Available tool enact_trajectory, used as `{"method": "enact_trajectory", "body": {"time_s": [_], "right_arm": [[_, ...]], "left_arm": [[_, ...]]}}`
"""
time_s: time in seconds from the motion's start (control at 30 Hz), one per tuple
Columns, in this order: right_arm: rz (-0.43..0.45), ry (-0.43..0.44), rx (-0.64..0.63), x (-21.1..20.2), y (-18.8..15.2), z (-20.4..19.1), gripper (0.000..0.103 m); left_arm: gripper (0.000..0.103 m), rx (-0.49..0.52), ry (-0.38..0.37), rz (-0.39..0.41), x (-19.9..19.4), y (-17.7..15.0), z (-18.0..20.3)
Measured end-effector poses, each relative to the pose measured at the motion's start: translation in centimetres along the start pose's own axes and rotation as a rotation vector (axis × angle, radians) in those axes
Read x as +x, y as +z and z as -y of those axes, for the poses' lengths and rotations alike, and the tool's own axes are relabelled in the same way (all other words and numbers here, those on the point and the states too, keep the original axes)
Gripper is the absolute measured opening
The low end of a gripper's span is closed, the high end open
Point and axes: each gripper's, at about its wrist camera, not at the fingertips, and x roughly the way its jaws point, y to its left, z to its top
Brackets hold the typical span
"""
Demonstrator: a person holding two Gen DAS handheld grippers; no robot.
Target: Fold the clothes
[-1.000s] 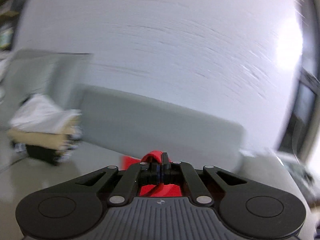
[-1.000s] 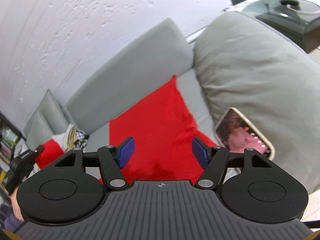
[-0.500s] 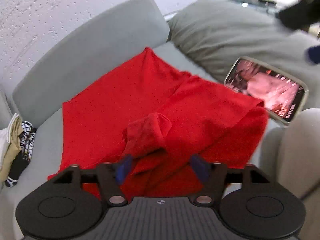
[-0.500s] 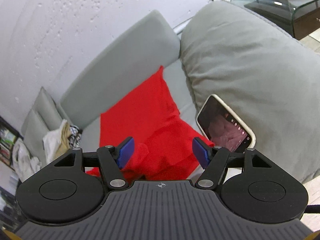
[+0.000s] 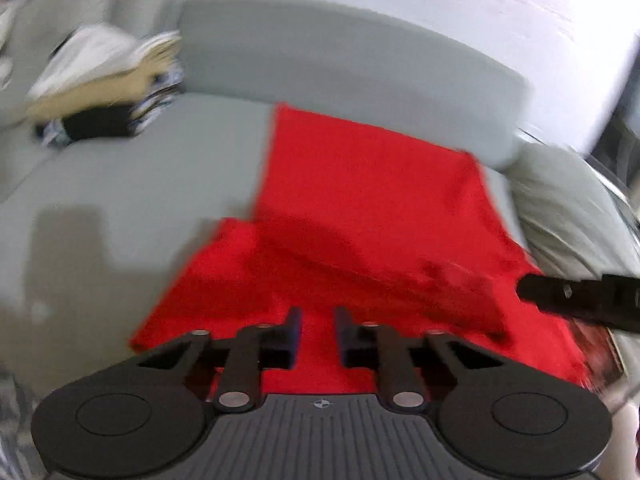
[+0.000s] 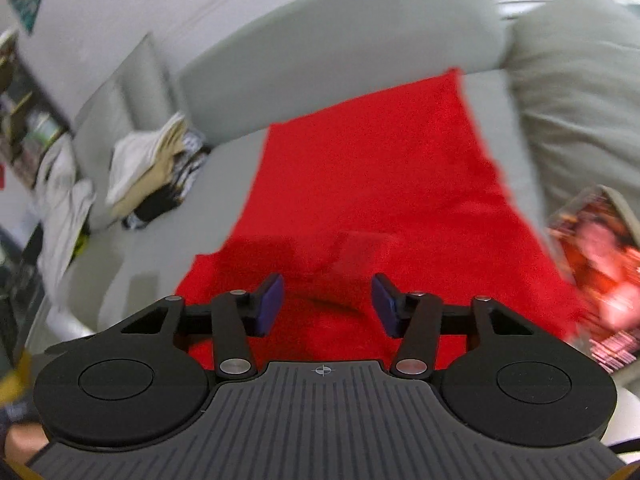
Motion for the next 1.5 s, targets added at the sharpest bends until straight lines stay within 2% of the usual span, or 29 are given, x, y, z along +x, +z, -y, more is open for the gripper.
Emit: {"method": "enact_trajectory", "body": {"time_s": [0.07, 0.13, 0.23, 0.33, 0.4, 0.43, 0.47, 0.5, 0.57, 0.63, 0.73, 0.77, 0.83, 0.9, 0.93, 1.0, 1.03, 1.07, 1.17, 1.27, 1.37, 1.5], "right_arm": [[-0.025, -0.010, -0.042, 3.0, 0.1, -2.0, 0.055], [-0.073, -0.060, -0.091, 5.8, -0.3, -3.1, 0.055], [-0.139, -0.127, -0.156, 8.9, -1.2, -3.8, 0.061], [-0.126, -0.152, -0.267, 9.4, -2.6, -4.5, 0.064], [-0.128, -0.203, -0.336, 9.6, -3.1, -5.3, 0.052], [-0.121, -0.239, -0.348, 9.6, -3.2, -5.4, 0.037], [-0.108, -0.259, -0.324, 9.4, -3.1, -5.1, 0.017], [-0.094, -0.268, -0.279, 9.0, -2.9, -4.6, 0.006], [-0.047, -0.275, -0.199, 7.3, -2.6, -3.2, 0.005], [0.029, -0.291, -0.148, 4.9, -2.4, -2.0, 0.005], [0.146, -0.304, -0.095, 0.3, -2.3, 0.4, 0.005], [0.160, -0.303, -0.074, -0.7, -2.2, 1.4, 0.005], [0.108, -0.330, 0.019, -1.1, -2.6, 4.3, 0.007], [-0.024, -0.372, 0.148, -0.1, -3.2, 7.2, 0.021], [-0.060, -0.381, 0.203, -0.1, -3.5, 8.3, 0.027], [-0.044, -0.365, 0.253, -1.1, -3.9, 9.1, 0.041], [-0.039, -0.362, 0.251, -1.6, -3.8, 9.0, 0.049], [-0.034, -0.360, 0.249, -2.1, -3.8, 8.9, 0.050], [0.051, -0.318, 0.222, -3.5, -3.2, 8.9, 0.050], [0.108, -0.303, 0.187, -3.2, -2.2, 9.5, 0.048], [0.063, -0.301, 0.141, -0.4, -1.2, 9.9, 0.047], [-0.048, -0.330, 0.046, 2.2, -1.1, 8.9, 0.047]], "left_arm": [[0.012, -0.004, 0.030, -0.069, 2.1, 0.0, -0.9], [0.015, -0.018, 0.029, -0.093, 2.8, -0.6, -1.7], [0.016, 0.001, 0.020, -0.060, 2.5, -1.2, -1.7], [0.018, -0.011, 0.011, -0.053, 2.1, -1.2, -1.9], [0.018, -0.015, 0.009, -0.050, 2.0, -1.4, -2.1], [0.018, -0.017, 0.008, -0.049, 1.8, -1.5, -2.3], [0.018, -0.019, 0.007, -0.048, 1.8, -1.5, -2.3], [0.018, -0.020, 0.005, -0.048, 1.8, -1.5, -2.3], [0.018, -0.024, 0.001, -0.043, 1.5, -1.6, -2.6], [0.014, -0.035, -0.026, -0.022, 0.8, -1.5, -2.5], [0.015, -0.020, -0.083, -0.002, -0.6, -1.9, -1.7], [0.018, -0.009, -0.097, -0.002, -1.0, -2.1, -1.3], [0.018, 0.015, -0.049, -0.055, -0.4, -2.8, -0.5], [0.019, 0.012, -0.040, -0.068, -0.3, -3.5, -0.4], [0.019, 0.012, -0.041, -0.070, -0.4, -3.6, -0.4], [0.020, 0.010, -0.045, -0.072, -0.7, -3.6, -0.6], [0.020, -0.004, -0.055, -0.067, -0.8, -3.7, -0.8], [0.020, -0.018, -0.065, -0.062, -0.9, -3.7, -1.1], [0.020, -0.055, -0.094, -0.038, -1.2, -3.9, -1.7], [0.020, -0.062, -0.120, 0.005, -1.5, -4.2, -2.0], [0.020, -0.070, -0.135, 0.022, -1.7, -4.3, -2.2], [0.020, -0.068, -0.131, 0.026, -1.6, -4.4, -2.2]]}}
